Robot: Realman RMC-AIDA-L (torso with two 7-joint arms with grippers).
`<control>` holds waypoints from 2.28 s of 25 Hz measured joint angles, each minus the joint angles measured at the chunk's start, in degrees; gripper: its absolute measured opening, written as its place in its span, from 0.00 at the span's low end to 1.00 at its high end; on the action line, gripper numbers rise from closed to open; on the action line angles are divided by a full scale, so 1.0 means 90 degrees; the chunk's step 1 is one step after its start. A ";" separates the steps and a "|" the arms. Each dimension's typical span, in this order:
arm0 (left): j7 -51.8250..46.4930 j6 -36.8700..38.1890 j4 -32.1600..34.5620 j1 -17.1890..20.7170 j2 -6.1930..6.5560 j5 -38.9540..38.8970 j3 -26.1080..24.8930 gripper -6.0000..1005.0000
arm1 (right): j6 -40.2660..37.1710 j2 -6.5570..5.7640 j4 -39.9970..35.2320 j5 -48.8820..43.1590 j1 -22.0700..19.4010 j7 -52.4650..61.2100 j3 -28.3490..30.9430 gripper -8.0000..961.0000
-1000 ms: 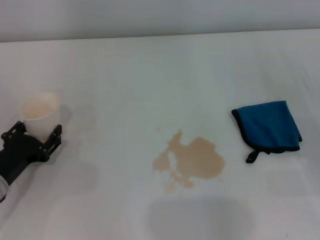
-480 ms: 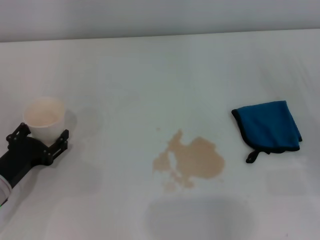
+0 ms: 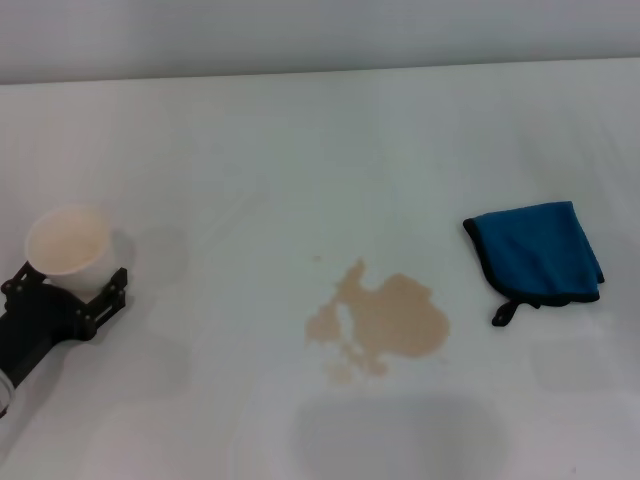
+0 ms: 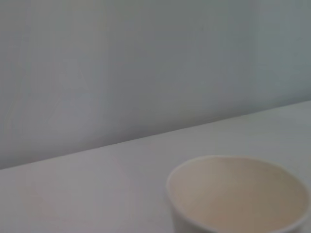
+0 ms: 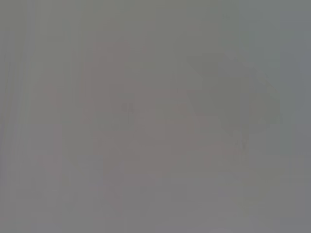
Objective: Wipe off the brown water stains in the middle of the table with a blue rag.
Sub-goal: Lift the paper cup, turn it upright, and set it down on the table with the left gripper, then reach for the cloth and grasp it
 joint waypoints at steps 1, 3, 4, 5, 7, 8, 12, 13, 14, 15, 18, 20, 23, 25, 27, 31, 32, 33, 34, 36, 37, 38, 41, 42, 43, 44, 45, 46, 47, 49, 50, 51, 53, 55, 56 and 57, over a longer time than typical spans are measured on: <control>0.0000 -0.0011 0.0002 0.0008 0.0003 0.0000 -0.0001 0.78 | 0.0000 0.0000 0.0000 0.0000 0.0000 -0.0001 -0.0010 0.86; -0.0001 -0.0053 0.0003 0.0046 0.0009 0.0000 -0.0006 0.79 | 0.0000 0.0000 0.0000 0.0000 0.0000 -0.0001 -0.0017 0.86; 0.0000 -0.0092 0.0004 0.0065 0.0012 0.0000 -0.0008 0.80 | 0.0000 0.0000 0.0000 0.0000 0.0000 -0.0001 -0.0024 0.86; 0.0000 -0.0128 0.0004 0.0081 0.0015 0.0000 -0.0009 0.82 | 0.0000 0.0000 0.0000 0.0000 0.0000 -0.0001 -0.0026 0.86; 0.0012 -0.0204 0.0010 0.0111 0.0024 0.0000 -0.0009 0.86 | 0.0002 0.0001 0.0000 0.0000 -0.0001 -0.0001 -0.0028 0.86; 0.0021 -0.0227 0.0018 0.0121 0.0028 -0.0001 -0.0009 0.88 | 0.0004 0.0000 0.0000 0.0000 0.0000 -0.0001 -0.0028 0.86; 0.0030 -0.0250 0.0073 0.0152 0.0032 -0.0007 -0.0009 0.87 | 0.0008 0.0000 0.0000 0.0000 -0.0001 -0.0003 -0.0028 0.86; 0.0033 -0.0250 0.0078 0.0154 0.0033 -0.0008 -0.0008 0.87 | 0.0008 0.0000 0.0000 0.0000 0.0000 -0.0003 -0.0028 0.86; 0.0036 -0.0251 0.0083 0.0154 0.0033 -0.0009 -0.0008 0.87 | 0.0008 0.0000 0.0000 0.0000 -0.0001 -0.0004 -0.0028 0.86; 0.0036 -0.0251 0.0083 0.0156 0.0033 -0.0009 -0.0007 0.87 | 0.0008 0.0000 0.0000 0.0000 0.0000 -0.0004 -0.0028 0.86; 0.0014 -0.0254 0.0083 0.0161 0.0033 -0.0009 -0.0001 0.87 | 0.0007 0.0000 0.0000 0.0000 0.0000 -0.0004 -0.0029 0.86; 0.0007 -0.0266 0.0083 0.0175 0.0033 -0.0009 0.0010 0.87 | 0.0002 0.0001 0.0000 0.0000 0.0000 -0.0005 -0.0028 0.86; 0.0014 -0.0481 0.0083 0.0313 0.0033 0.0001 0.0024 0.87 | 0.0001 0.0000 0.0000 0.0000 0.0000 -0.0004 -0.0028 0.86; 0.0025 -0.0641 0.0083 0.0396 0.0034 -0.0002 0.0025 0.87 | 0.0003 0.0000 0.0000 -0.0001 0.0000 -0.0005 -0.0028 0.86; 0.0031 -0.0853 0.0086 0.0513 0.0041 -0.0010 0.0025 0.87 | 0.0003 0.0000 0.0000 0.0000 -0.0001 -0.0005 -0.0028 0.86; 0.0019 -0.1085 0.0080 0.0693 0.0052 -0.0002 0.0025 0.87 | 0.0021 0.0000 0.0000 -0.0009 -0.0007 -0.0004 -0.0034 0.86; 0.0016 -0.1137 0.0071 0.0753 0.0052 0.0006 0.0025 0.87 | 0.0033 0.0000 0.0000 -0.0015 -0.0010 -0.0004 -0.0035 0.86; 0.0016 -0.1193 0.0065 0.0815 0.0052 0.0014 0.0026 0.87 | 0.0035 0.0000 0.0000 -0.0016 -0.0011 -0.0005 -0.0035 0.86; 0.0016 -0.1219 0.0066 0.0884 0.0050 0.0014 0.0025 0.87 | 0.0035 0.0000 0.0001 -0.0017 -0.0014 -0.0004 -0.0036 0.86; 0.0001 -0.1273 0.0058 0.1024 0.0048 0.0011 0.0025 0.87 | 0.0034 0.0000 0.0007 -0.0019 -0.0028 -0.0007 -0.0038 0.86; -0.0001 -0.1294 0.0049 0.1062 0.0049 0.0011 0.0025 0.87 | 0.0034 0.0000 0.0011 -0.0020 -0.0043 -0.0012 -0.0038 0.86; -0.0003 -0.1324 0.0037 0.1103 0.0051 0.0011 0.0025 0.87 | 0.0040 0.0000 0.0015 -0.0020 -0.0055 -0.0018 -0.0038 0.86; -0.0003 -0.1488 0.0017 0.1285 0.0060 0.0033 0.0025 0.87 | 0.0048 0.0000 0.0019 -0.0021 -0.0093 -0.0016 -0.0038 0.86; -0.0003 -0.1562 0.0017 0.1336 0.0065 0.0033 0.0025 0.87 | 0.0045 0.0000 0.0022 -0.0020 -0.0114 -0.0006 -0.0038 0.86; -0.0003 -0.1653 0.0018 0.1389 0.0071 0.0029 0.0022 0.87 | 0.0037 0.0000 0.0024 -0.0020 -0.0131 0.0004 -0.0038 0.86; -0.0003 -0.1762 0.0023 0.1438 0.0077 0.0018 0.0014 0.87 | 0.0029 0.0000 0.0029 -0.0021 -0.0147 0.0013 -0.0041 0.86; -0.0004 -0.1828 0.0024 0.1459 0.0080 0.0012 0.0009 0.87 | 0.0015 0.0000 0.0037 -0.0021 -0.0169 0.0039 -0.0063 0.86; -0.0005 -0.1932 0.0029 0.1495 0.0086 0.0002 0.0000 0.87 | 0.0006 0.0000 0.0035 -0.0021 -0.0191 0.0116 -0.0094 0.86; -0.0005 -0.1993 0.0037 0.1518 0.0088 -0.0007 -0.0003 0.87 | 0.0001 -0.0002 0.0026 -0.0021 -0.0217 0.0252 -0.0131 0.86; -0.0005 -0.2159 0.0047 0.1568 0.0093 -0.0085 -0.0009 0.87 | -0.0007 -0.0027 -0.0088 -0.0022 -0.0309 0.0836 -0.0213 0.86; -0.0005 -0.2207 0.0048 0.1579 0.0094 -0.0143 -0.0012 0.87 | -0.0016 -0.0037 -0.0219 -0.0023 -0.0371 0.1278 -0.0261 0.86; -0.0006 -0.2254 0.0043 0.1586 0.0094 -0.0207 -0.0012 0.87 | -0.0027 -0.0045 -0.0383 -0.0020 -0.0429 0.1704 -0.0314 0.86; -0.0028 -0.2299 0.0023 0.1592 0.0093 -0.0315 -0.0014 0.87 | -0.0100 -0.0046 -0.0886 -0.0023 -0.0544 0.2834 -0.0555 0.86; -0.0065 -0.2306 0.0017 0.1603 0.0092 -0.0441 -0.0015 0.87 | -0.0225 -0.0051 -0.1401 -0.0105 -0.0604 0.3876 -0.0854 0.86; -0.0081 -0.2306 0.0016 0.1610 0.0092 -0.0505 -0.0015 0.87 | -0.0310 -0.0063 -0.1713 -0.0196 -0.0621 0.4552 -0.1029 0.86; -0.0088 -0.2306 0.0016 0.1615 0.0091 -0.0547 -0.0015 0.87 | -0.0385 -0.0069 -0.2019 -0.0351 -0.0632 0.5210 -0.1176 0.86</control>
